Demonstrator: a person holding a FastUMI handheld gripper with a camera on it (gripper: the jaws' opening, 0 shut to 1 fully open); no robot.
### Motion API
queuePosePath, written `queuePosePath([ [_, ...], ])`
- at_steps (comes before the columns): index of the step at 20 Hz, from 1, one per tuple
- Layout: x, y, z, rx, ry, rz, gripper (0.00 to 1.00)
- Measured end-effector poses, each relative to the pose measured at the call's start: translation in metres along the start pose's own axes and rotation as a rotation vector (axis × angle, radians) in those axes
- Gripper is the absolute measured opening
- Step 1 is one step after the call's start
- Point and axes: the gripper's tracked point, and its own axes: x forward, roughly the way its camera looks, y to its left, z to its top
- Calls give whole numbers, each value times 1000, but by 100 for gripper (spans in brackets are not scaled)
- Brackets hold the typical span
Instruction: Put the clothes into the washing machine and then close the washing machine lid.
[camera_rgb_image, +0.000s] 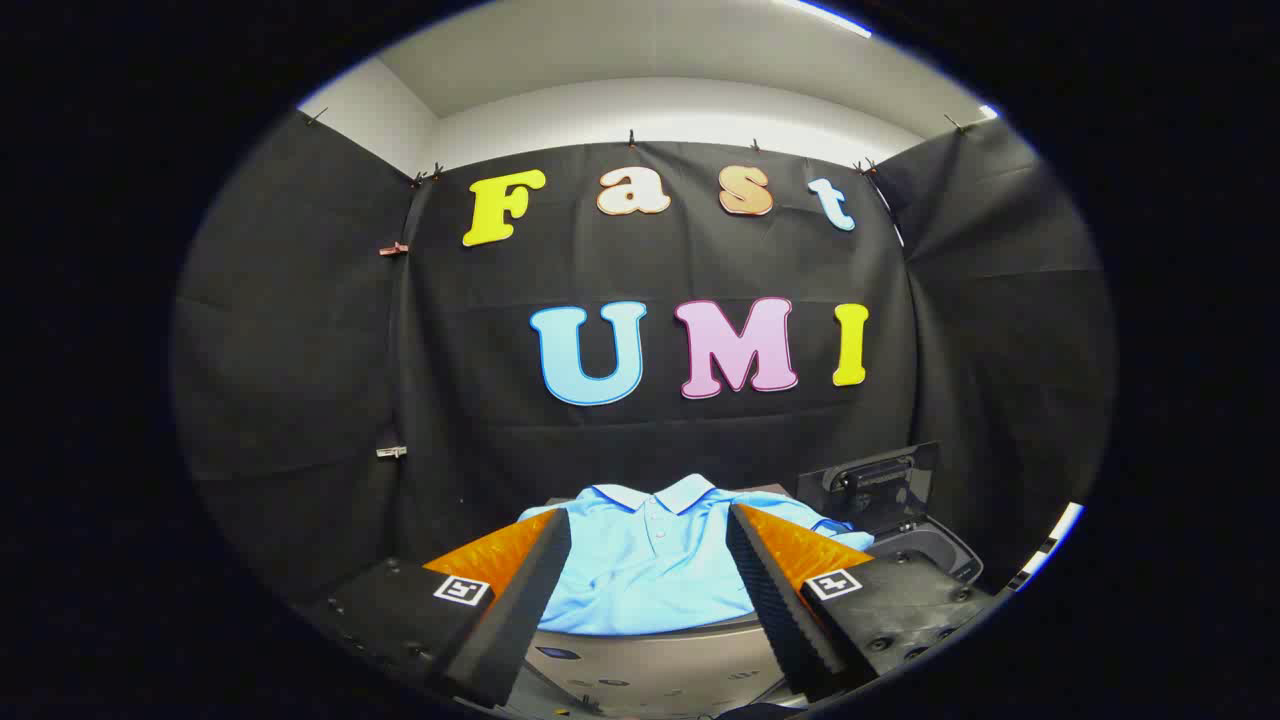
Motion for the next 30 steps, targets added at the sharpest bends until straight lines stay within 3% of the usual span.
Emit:
queuePosePath([
  [20,7,-8,-11,-1,23,-20,99],
  [30,41,-4,-13,54,42,-5,99],
])
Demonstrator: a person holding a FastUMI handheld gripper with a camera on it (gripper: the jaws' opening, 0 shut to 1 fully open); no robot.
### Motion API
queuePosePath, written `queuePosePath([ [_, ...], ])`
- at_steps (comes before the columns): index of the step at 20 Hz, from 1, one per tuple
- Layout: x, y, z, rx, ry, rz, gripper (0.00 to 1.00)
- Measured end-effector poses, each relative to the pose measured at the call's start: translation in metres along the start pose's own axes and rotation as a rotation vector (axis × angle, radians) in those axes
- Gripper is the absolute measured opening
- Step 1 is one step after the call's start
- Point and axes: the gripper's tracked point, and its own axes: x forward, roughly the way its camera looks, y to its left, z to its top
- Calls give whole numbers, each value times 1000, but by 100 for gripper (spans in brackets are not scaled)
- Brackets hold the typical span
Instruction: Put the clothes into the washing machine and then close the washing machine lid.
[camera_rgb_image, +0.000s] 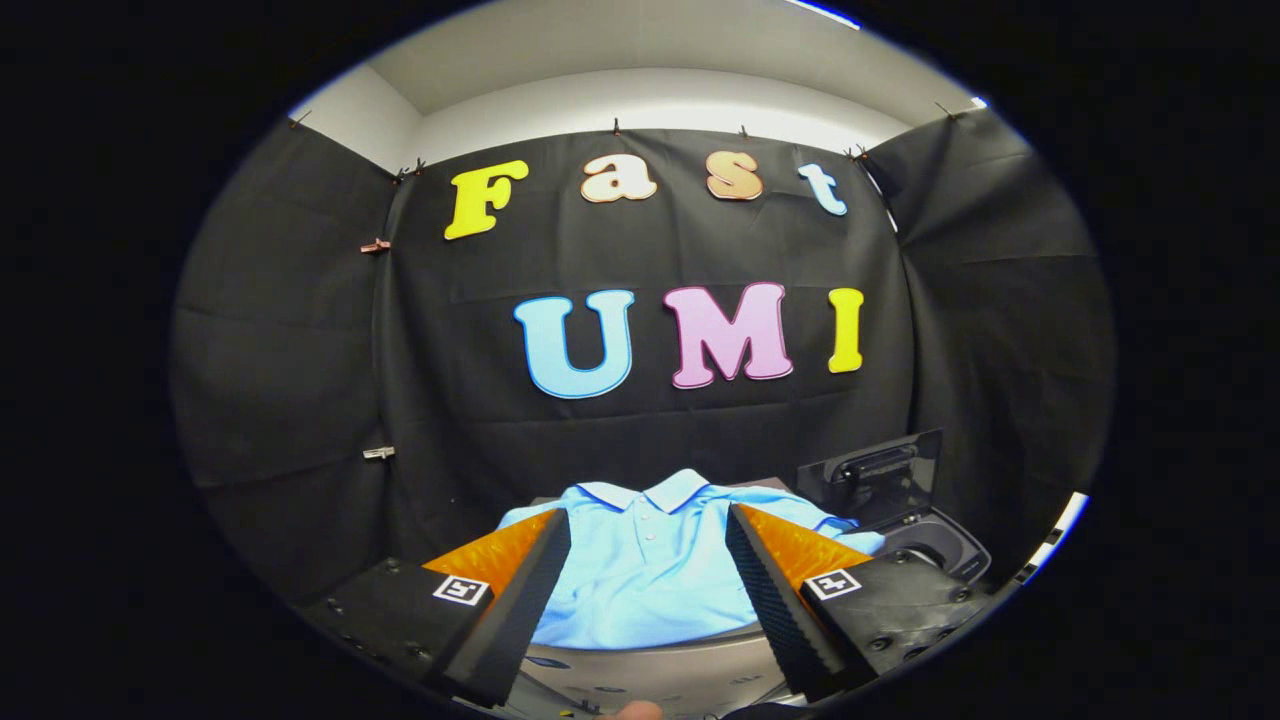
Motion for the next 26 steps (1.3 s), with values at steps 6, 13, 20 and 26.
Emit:
queuePosePath([
  [6,57,0,-15,-31,68,-77,99],
  [13,125,1,-61,-42,248,-137,99],
  [20,162,-1,-92,-98,376,-164,99],
  [26,174,-2,-133,-127,539,-178,99],
])
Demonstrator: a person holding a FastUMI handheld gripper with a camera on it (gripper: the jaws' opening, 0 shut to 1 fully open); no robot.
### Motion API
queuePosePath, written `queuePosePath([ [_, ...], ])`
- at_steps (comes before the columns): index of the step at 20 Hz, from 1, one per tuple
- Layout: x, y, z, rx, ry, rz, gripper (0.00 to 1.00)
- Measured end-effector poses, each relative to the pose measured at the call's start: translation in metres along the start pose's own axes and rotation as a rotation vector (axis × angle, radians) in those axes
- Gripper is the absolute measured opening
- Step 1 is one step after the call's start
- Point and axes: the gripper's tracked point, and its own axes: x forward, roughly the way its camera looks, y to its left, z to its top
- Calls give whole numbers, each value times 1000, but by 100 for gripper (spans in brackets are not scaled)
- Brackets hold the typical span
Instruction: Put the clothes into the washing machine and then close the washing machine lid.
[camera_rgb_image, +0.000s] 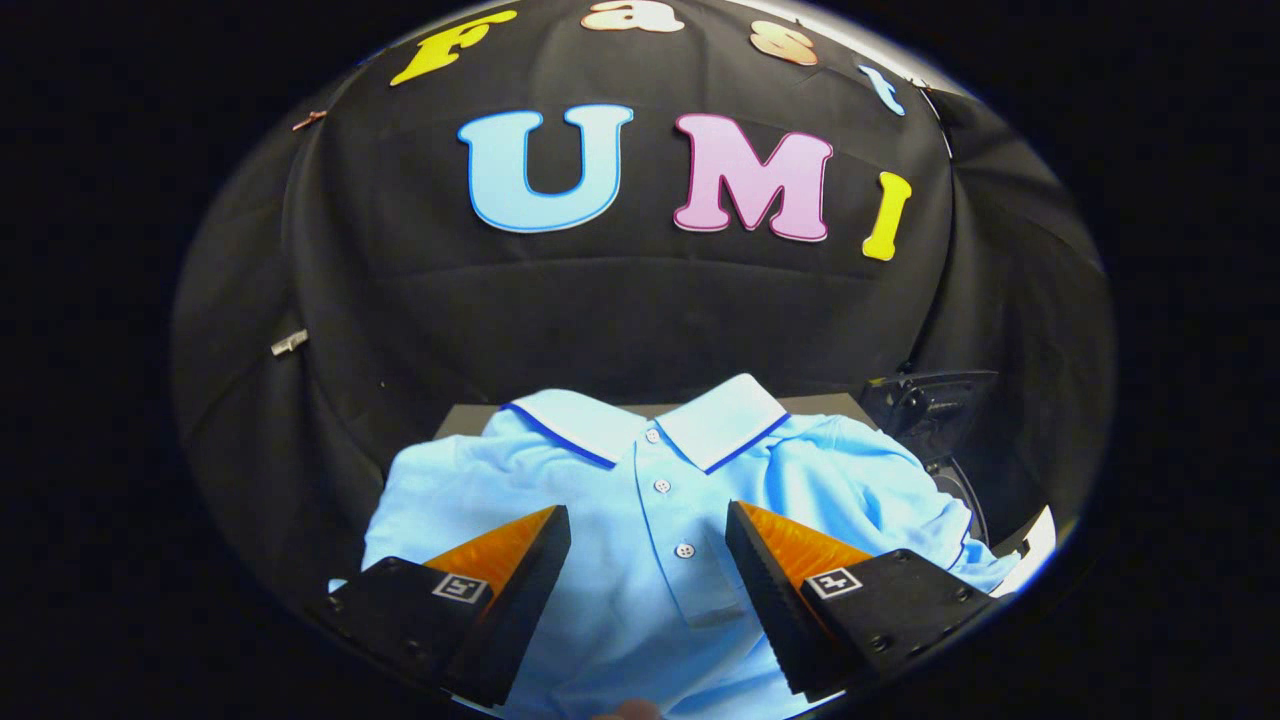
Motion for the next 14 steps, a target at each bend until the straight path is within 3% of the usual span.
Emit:
queuePosePath([
  [7,7,3,-5,49,84,5,97],
  [8,8,4,-4,44,90,10,90],
  [12,6,12,-3,85,54,68,11],
  [14,9,13,-1,104,39,75,5],
])
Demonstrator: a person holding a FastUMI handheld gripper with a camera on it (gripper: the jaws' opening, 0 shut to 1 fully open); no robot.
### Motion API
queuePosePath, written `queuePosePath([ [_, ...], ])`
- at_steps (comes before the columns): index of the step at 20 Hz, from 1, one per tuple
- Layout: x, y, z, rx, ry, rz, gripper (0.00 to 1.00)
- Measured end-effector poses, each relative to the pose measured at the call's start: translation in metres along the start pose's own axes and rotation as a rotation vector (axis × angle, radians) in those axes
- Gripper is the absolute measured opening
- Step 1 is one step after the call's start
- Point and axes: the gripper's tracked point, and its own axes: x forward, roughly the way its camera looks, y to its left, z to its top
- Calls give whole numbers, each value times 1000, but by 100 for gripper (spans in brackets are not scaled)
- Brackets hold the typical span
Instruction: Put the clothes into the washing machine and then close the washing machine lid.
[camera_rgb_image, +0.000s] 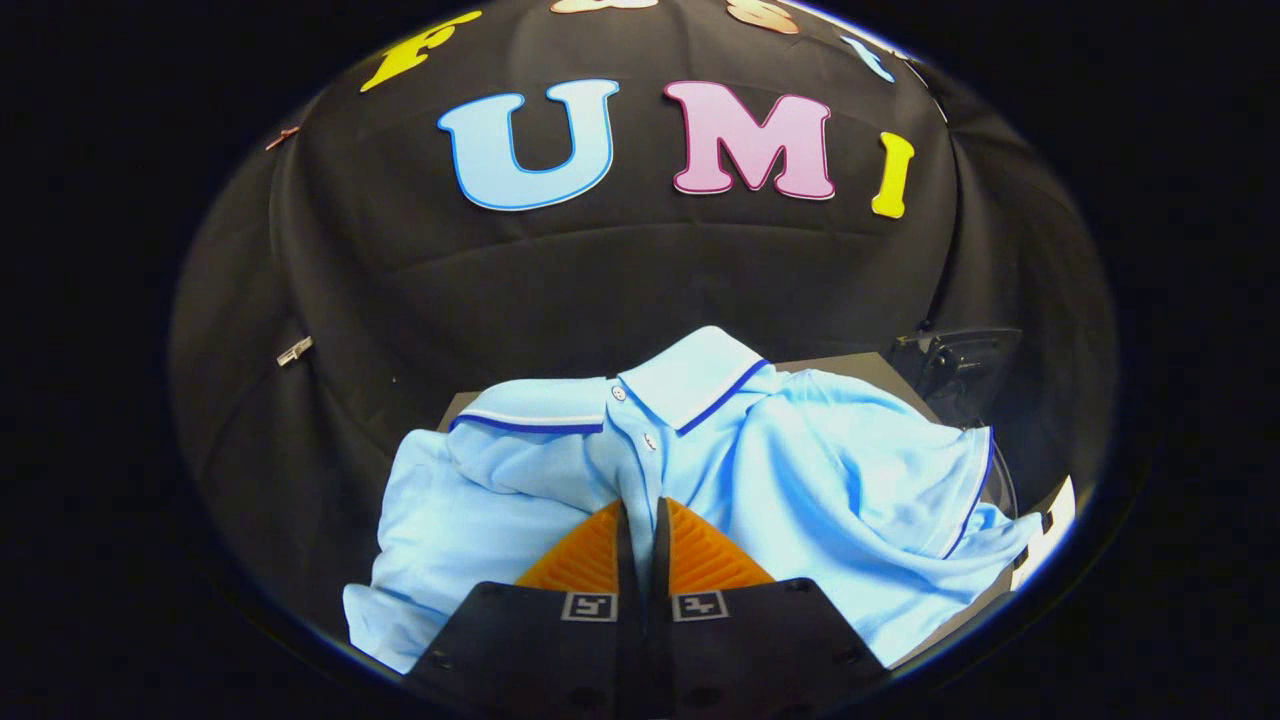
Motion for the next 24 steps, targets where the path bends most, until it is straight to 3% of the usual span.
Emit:
queuePosePath([
  [3,-2,-1,0,-31,-15,-8,5],
  [9,-4,2,3,31,-46,45,5],
  [15,-13,2,10,-13,-65,48,5],
  [20,-53,9,52,-54,-193,66,5],
  [24,-97,18,99,-69,-374,116,5],
])
